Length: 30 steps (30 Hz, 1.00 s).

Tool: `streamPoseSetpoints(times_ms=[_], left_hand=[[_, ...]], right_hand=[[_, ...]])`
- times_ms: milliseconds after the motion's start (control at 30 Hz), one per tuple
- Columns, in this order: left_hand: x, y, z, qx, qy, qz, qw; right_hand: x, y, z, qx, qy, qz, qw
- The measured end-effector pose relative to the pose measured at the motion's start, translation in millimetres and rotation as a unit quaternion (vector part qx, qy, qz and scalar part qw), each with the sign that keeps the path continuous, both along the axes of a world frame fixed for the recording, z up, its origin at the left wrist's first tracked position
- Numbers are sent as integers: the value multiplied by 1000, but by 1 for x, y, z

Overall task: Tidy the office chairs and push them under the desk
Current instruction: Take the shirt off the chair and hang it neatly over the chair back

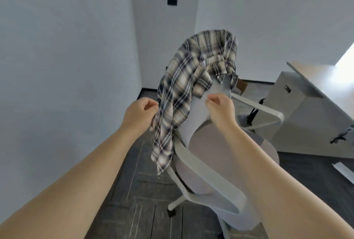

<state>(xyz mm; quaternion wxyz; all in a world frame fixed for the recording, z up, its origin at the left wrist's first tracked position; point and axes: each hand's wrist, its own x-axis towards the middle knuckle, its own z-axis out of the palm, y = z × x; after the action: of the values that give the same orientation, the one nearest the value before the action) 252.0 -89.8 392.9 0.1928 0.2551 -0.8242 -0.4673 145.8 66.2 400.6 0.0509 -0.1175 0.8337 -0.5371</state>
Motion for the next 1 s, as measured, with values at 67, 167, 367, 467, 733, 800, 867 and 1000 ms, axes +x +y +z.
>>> streamPoseSetpoints(times_ms=[67, 167, 367, 467, 733, 800, 867, 1000], left_hand=[[-11, -22, 14, 1, 15, -3, 1000], [-32, -62, 26, 0, 25, -19, 999], [-72, -123, 37, 5, 26, -73, 997], [-88, -137, 36, -3, 23, -97, 995], [-116, -130, 38, -26, 17, -157, 987], [-122, -124, 40, -29, 21, -172, 985], [-128, -118, 42, -31, 23, -185, 982], [-143, -107, 48, -25, 32, -201, 979]], right_hand=[[-4, -24, 18, -6, 18, -1, 1000], [-16, -67, 36, -11, 34, -12, 999], [-50, -142, 48, 66, 19, -66, 995], [-59, -153, 43, 104, -27, -88, 990], [-55, -131, 38, 90, -79, -84, 989], [-48, -119, 41, 90, -87, -73, 989], [-43, -104, 46, 78, -111, -55, 989], [-43, -89, 63, 128, -84, -79, 985]])
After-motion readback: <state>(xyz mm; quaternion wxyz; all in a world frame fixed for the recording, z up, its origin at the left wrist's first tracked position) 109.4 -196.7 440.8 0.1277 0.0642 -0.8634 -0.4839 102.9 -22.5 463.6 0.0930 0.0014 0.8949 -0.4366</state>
